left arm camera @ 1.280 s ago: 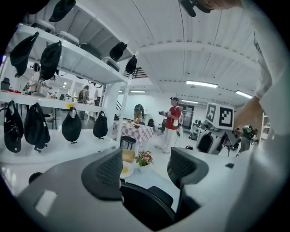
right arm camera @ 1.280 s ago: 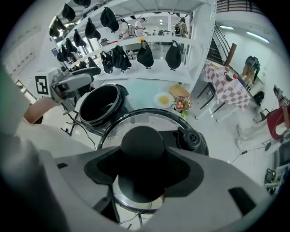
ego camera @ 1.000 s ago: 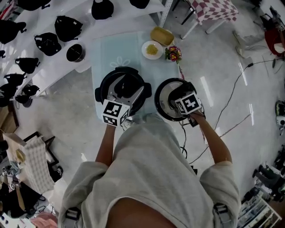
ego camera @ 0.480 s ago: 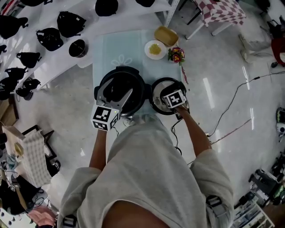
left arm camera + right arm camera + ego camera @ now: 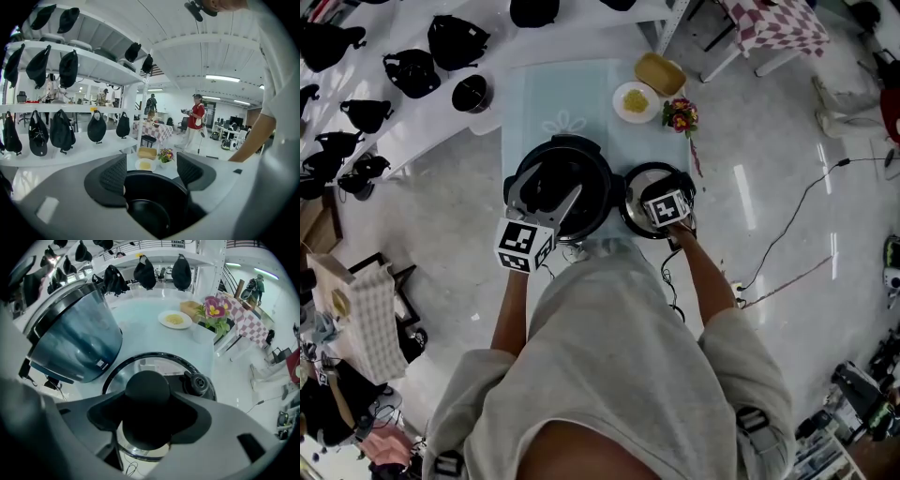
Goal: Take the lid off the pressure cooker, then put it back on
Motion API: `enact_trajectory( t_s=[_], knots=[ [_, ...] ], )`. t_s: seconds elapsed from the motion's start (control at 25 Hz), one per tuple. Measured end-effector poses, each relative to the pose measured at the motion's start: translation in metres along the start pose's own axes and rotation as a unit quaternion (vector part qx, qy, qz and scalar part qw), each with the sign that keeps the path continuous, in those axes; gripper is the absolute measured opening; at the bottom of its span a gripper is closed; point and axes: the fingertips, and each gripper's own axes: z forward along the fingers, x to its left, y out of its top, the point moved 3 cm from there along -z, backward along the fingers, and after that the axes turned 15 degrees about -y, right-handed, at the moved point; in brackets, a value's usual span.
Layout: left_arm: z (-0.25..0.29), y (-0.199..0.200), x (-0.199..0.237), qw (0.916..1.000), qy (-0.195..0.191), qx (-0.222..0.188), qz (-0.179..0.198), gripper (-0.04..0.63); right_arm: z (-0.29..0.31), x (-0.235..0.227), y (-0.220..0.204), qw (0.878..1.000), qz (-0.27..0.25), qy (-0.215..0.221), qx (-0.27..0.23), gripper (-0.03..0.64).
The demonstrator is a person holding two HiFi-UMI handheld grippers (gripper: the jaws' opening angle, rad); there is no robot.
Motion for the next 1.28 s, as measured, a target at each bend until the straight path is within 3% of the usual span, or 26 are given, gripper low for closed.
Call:
enact_trajectory(
  t_s=[0.12, 0.32, 0.48, 0.6, 0.84, 1.12, 1.28],
  knots=[
    [0.002, 0.001, -0.001, 1.0, -0.004, -0.003, 0.0, 0.333, 0.0, -0.002, -0.004, 1.0, 0.005, -0.007, -0.004, 0.276],
    [0.005, 0.004, -0.002, 0.9999, -0.011, -0.007, 0.002, 0.332, -0.008, -0.002, 0.002, 0.998, 0.016, -0.006, -0.059, 0.291],
    [0.006, 0.0, 0.0, 0.9999, -0.014, -0.006, -0.003, 0.333, -0.039, -0.007, 0.011, 0.989, 0.037, -0.013, -0.145, 0.292],
    [0.008, -0.003, -0.002, 0.9998, -0.019, -0.005, -0.008, 0.333, -0.091, -0.011, 0.029, 0.966, 0.076, -0.01, -0.249, 0.291],
    [0.014, 0.002, -0.008, 0.9995, -0.032, -0.009, -0.001, 0.332, -0.224, -0.016, 0.065, 0.901, 0.109, -0.011, -0.42, 0.291],
    [0.017, 0.012, -0.014, 0.999, -0.041, -0.018, 0.007, 0.332, -0.329, -0.017, 0.082, 0.846, 0.1, -0.032, -0.523, 0.282],
    [0.016, 0.013, -0.015, 0.999, -0.039, -0.022, 0.008, 0.331, -0.343, -0.021, 0.08, 0.834, 0.107, -0.046, -0.54, 0.255]
  ],
)
